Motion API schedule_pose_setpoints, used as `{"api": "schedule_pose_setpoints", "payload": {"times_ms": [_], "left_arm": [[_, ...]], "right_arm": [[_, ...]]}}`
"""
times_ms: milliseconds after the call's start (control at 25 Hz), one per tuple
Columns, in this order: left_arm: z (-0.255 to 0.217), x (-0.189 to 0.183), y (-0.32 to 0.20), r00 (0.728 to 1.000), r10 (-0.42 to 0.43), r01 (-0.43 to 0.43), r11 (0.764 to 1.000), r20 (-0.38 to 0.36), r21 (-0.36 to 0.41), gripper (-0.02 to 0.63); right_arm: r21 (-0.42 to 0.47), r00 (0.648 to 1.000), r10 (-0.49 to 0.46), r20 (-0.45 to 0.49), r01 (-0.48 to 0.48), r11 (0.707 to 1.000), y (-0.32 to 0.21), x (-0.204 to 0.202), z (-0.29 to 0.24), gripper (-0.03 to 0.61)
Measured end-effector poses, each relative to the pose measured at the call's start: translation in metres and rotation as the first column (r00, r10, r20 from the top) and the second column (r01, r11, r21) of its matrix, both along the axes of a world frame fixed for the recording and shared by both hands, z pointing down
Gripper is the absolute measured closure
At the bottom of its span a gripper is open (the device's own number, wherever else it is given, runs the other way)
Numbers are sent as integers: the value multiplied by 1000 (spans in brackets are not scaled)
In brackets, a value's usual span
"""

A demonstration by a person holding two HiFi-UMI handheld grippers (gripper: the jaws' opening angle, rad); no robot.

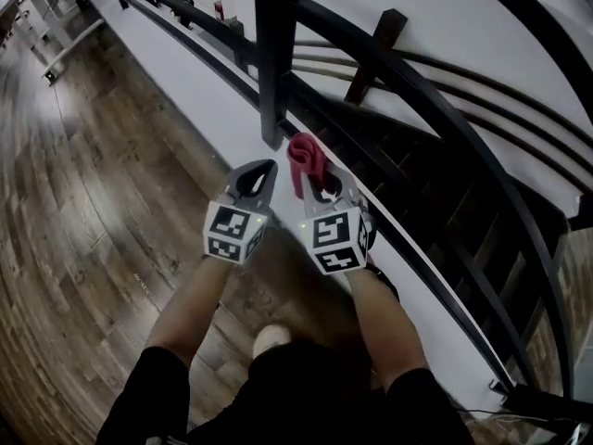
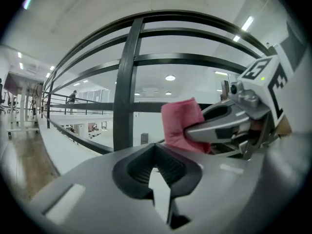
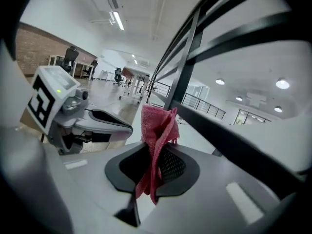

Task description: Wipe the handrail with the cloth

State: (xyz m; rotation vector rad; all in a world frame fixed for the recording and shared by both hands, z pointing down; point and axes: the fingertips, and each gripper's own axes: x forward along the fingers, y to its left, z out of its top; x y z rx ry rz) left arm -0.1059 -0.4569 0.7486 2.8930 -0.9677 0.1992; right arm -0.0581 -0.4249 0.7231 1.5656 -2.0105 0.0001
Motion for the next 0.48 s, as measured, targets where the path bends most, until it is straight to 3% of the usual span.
{"api": "schedule_pose_setpoints", "payload": {"times_ms": [160,480], "left_arm": [[32,-3,-24,1000,-4,2,997,-15,-72,614],[50,-8,-55,999,-17,9,988,-47,-155,614]], "right_arm": [[-70,999,44,-30,-46,996,-49,1,39,538],[-110,984,129,-122,-143,984,-107,21,64,538]]}}
